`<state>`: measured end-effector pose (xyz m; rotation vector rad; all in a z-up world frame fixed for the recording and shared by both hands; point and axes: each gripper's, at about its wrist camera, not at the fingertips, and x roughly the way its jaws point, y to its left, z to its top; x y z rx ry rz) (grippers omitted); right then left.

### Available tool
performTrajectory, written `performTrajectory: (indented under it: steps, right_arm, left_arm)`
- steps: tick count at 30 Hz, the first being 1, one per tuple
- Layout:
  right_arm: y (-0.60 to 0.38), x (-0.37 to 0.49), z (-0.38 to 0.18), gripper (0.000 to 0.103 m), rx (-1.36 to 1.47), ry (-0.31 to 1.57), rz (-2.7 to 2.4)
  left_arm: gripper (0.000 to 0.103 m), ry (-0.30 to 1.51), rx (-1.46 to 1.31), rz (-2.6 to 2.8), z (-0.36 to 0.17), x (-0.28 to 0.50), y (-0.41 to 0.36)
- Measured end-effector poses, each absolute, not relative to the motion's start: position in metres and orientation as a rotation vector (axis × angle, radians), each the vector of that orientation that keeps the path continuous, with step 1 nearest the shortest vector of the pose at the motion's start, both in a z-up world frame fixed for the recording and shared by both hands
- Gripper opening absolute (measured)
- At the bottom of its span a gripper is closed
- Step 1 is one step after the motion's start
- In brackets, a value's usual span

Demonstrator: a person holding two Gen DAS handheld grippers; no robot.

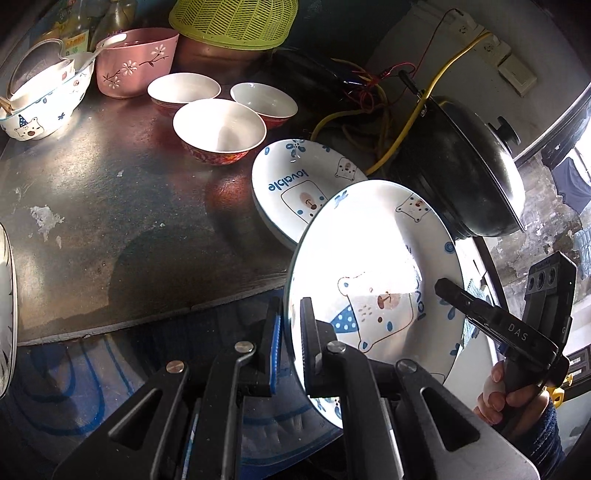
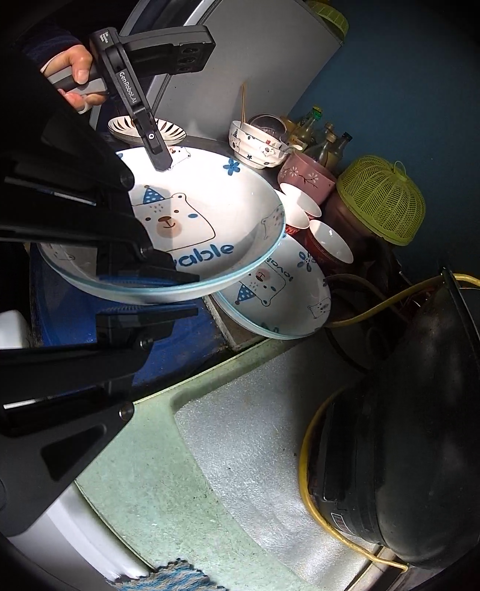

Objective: Organize plates and bowls
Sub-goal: 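Lift the bear plate from the rack and carry it toward the leaf-pattern plate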

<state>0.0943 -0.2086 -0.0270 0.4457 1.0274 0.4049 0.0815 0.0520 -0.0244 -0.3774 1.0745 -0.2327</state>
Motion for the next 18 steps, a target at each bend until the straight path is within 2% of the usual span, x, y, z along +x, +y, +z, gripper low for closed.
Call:
performTrajectory:
  steps: [18]
  right_arm:
    - [-0.076, 0.108, -0.024, 0.010, 0.315, 1.085, 0.607]
  left_arm:
    - [0.007, 1.001, -0.491, -0.039, -0.020, 0.034, 0.181]
